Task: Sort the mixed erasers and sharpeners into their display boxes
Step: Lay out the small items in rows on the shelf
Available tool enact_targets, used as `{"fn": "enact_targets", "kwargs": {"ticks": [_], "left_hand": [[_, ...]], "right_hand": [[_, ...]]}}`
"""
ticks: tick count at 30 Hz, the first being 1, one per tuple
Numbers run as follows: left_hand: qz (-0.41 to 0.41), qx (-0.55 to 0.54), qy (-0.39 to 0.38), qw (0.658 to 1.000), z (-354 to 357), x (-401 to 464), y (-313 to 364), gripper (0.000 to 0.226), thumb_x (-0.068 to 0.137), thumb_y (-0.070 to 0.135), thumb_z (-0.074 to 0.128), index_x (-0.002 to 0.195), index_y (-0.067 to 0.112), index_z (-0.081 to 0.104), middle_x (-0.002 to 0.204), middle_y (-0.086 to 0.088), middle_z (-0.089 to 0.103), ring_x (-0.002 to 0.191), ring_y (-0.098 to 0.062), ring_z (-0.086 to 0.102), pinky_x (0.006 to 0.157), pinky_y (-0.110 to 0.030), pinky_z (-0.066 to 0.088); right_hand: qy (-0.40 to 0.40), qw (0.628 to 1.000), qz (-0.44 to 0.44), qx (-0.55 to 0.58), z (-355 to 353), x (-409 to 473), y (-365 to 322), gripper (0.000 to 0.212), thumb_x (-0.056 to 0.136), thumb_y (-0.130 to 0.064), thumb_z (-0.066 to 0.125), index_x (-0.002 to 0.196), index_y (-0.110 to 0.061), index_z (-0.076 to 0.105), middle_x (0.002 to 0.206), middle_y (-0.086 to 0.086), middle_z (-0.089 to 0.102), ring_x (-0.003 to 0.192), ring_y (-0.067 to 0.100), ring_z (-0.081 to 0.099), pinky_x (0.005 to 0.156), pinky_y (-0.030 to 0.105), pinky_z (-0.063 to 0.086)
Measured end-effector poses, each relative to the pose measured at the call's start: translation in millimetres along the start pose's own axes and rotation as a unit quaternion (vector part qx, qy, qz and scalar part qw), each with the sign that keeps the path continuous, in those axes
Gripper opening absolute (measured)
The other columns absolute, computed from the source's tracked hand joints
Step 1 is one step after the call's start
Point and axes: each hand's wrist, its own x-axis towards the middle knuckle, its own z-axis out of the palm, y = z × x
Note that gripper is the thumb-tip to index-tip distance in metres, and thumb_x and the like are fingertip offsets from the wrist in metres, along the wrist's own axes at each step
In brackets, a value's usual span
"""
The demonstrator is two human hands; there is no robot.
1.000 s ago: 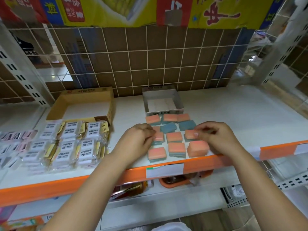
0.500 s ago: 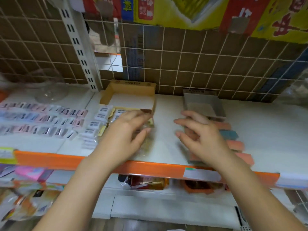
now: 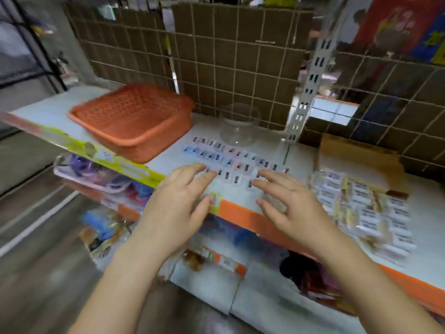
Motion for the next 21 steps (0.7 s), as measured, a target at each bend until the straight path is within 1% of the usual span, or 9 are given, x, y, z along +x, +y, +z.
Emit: {"fn": "enact_targets", "kwargs": {"ticks": [1,3,5,9,12,15,17,20,21], "left_hand": [[-0.008,0.005,0.001,1.000,-7.5,-7.0,-16.1,0.044,0.082,0.030,0.044,0.114,0.005,0.062,0.113,-0.016,0.061,0.102,-0.033,0.059,0.090,-0.033,0.036],[-0.031,0.014,0.005,0.999,-20.7,-19.3,-45.6,0.044,0.082,0.031,0.045,0.114,0.006,0.062,0.113,-0.016,0.061,0.103,-0.032,0.059,0.090,-0.035,0.040],[-0.054,0.019,0.017,0.998,-31.9,-29.1,-72.6,0.044,0.083,0.032,0.044,0.114,0.007,0.063,0.114,-0.014,0.061,0.104,-0.031,0.058,0.091,-0.035,0.042],[-0.090,0.028,0.032,0.995,-48.7,-33.6,-125.1,0.044,0.083,0.032,0.044,0.112,0.006,0.063,0.113,-0.013,0.061,0.104,-0.031,0.057,0.092,-0.034,0.036],[-0.102,0.043,0.048,0.993,-58.0,-24.3,-162.3,0.044,0.083,0.031,0.045,0.112,0.005,0.064,0.111,-0.014,0.062,0.103,-0.032,0.058,0.092,-0.033,0.036],[-0.099,0.049,0.059,0.992,-66.4,-6.8,-199.4,0.044,0.083,0.031,0.045,0.111,0.004,0.064,0.109,-0.015,0.063,0.101,-0.033,0.058,0.090,-0.033,0.036],[-0.097,0.056,0.045,0.993,-71.3,10.8,-222.8,0.046,0.083,0.033,0.044,0.112,0.004,0.064,0.110,-0.015,0.063,0.101,-0.033,0.058,0.090,-0.031,0.035],[-0.106,0.056,0.002,0.993,-73.7,41.3,-255.5,0.050,0.082,0.038,0.041,0.113,0.005,0.064,0.110,-0.016,0.063,0.103,-0.034,0.058,0.091,-0.034,0.040],[-0.110,0.049,-0.015,0.993,-73.5,52.0,-263.7,0.052,0.082,0.040,0.040,0.113,0.006,0.064,0.110,-0.015,0.063,0.104,-0.034,0.058,0.091,-0.035,0.041]], "right_hand": [[-0.001,1.000,-0.010,0.003,10.1,10.7,-11.8,0.039,0.082,-0.031,0.047,0.107,-0.011,0.068,0.116,0.014,0.064,0.101,0.031,0.063,0.092,0.039,0.044],[-0.009,1.000,-0.026,0.009,26.8,30.3,-32.7,0.038,0.082,-0.031,0.047,0.107,-0.012,0.068,0.115,0.013,0.064,0.101,0.031,0.063,0.091,0.032,0.045],[-0.012,0.999,-0.035,0.014,41.0,49.6,-49.6,0.036,0.083,-0.030,0.049,0.109,-0.014,0.067,0.117,0.010,0.064,0.104,0.029,0.061,0.093,0.027,0.040],[-0.011,0.999,-0.045,0.018,65.4,93.1,-71.4,0.032,0.080,-0.022,0.057,0.110,-0.014,0.067,0.119,0.009,0.062,0.108,0.028,0.059,0.094,0.029,0.034],[-0.018,0.998,-0.054,0.028,79.2,131.7,-78.6,0.033,0.081,-0.022,0.055,0.109,-0.012,0.068,0.120,0.010,0.062,0.110,0.028,0.058,0.093,0.025,0.034],[0.001,0.996,-0.078,0.041,93.4,174.6,-79.9,0.030,0.079,-0.017,0.057,0.106,-0.009,0.069,0.114,0.014,0.064,0.104,0.030,0.061,0.089,0.023,0.037],[-0.006,0.995,-0.084,0.057,103.3,205.0,-78.3,0.030,0.079,-0.018,0.057,0.106,-0.009,0.069,0.114,0.013,0.064,0.105,0.027,0.060,0.091,0.020,0.034],[-0.034,0.993,-0.085,0.077,113.5,246.9,-77.1,0.031,0.080,-0.020,0.056,0.106,-0.008,0.068,0.113,0.013,0.064,0.106,0.017,0.056,0.092,0.007,0.031],[-0.048,0.992,-0.089,0.076,116.9,258.8,-77.1,0.032,0.081,-0.020,0.056,0.107,-0.006,0.068,0.111,0.013,0.064,0.104,0.017,0.056,0.091,0.009,0.033]]}}
